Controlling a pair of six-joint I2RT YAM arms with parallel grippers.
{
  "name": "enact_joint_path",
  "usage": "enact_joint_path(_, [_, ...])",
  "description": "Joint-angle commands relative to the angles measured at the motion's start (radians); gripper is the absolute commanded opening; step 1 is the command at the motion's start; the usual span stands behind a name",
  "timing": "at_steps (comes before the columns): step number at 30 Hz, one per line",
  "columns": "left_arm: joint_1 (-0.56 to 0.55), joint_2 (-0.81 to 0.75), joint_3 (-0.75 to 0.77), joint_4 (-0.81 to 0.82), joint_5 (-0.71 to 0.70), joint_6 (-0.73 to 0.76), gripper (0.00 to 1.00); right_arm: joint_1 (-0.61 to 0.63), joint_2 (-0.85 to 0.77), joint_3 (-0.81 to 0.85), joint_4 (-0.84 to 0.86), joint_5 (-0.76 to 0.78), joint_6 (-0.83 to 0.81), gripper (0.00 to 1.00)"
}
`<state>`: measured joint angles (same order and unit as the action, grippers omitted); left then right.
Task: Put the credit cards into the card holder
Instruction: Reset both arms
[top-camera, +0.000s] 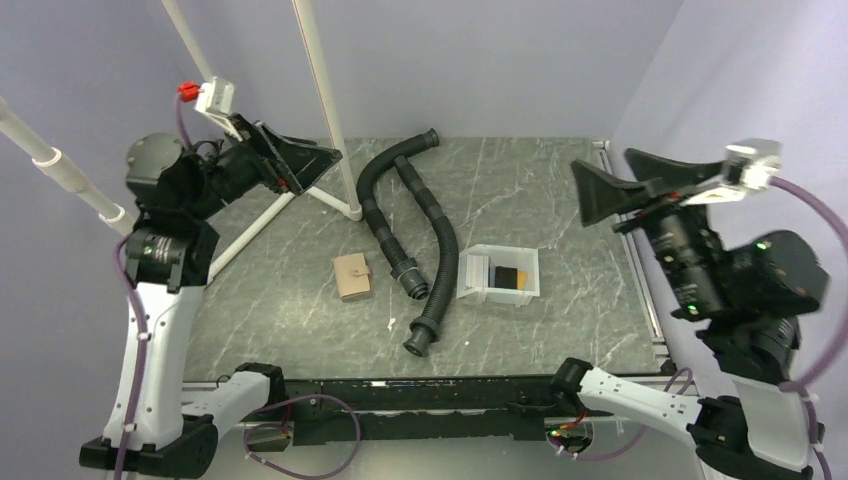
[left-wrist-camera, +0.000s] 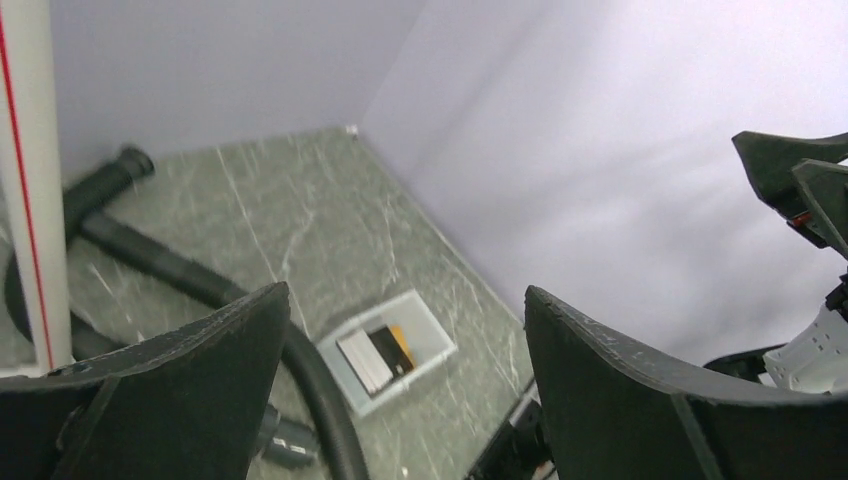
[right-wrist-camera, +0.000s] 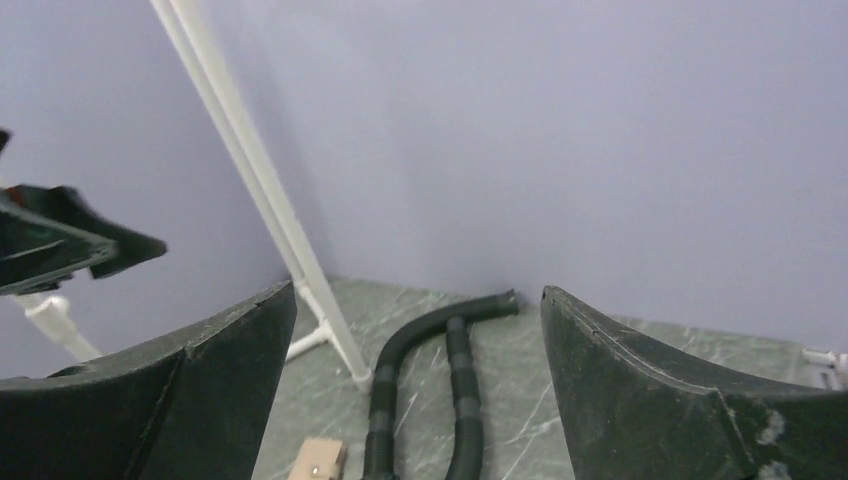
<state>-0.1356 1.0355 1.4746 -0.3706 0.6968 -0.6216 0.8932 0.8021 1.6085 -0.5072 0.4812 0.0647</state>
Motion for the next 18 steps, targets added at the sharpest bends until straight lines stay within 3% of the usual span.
enact_joint_path(1, [-0.003,-0.055,0.106,0.018,-0.071,0.07,0.93,0.003,-0.038,0.04,-0.015,0.095,-0.056,0.98])
enact_joint_path(9, [-0.003,-0.109,0.165,-0.036,-0.228,0.128,1.0,0.003,-0.108,0.032,0.03,0.222,-0.084,1.0])
enact_joint_path(18, [-0.003,-0.13,0.184,-0.069,-0.266,0.15,0.99,0.002,-0.15,0.006,0.032,0.23,-0.087,1.0])
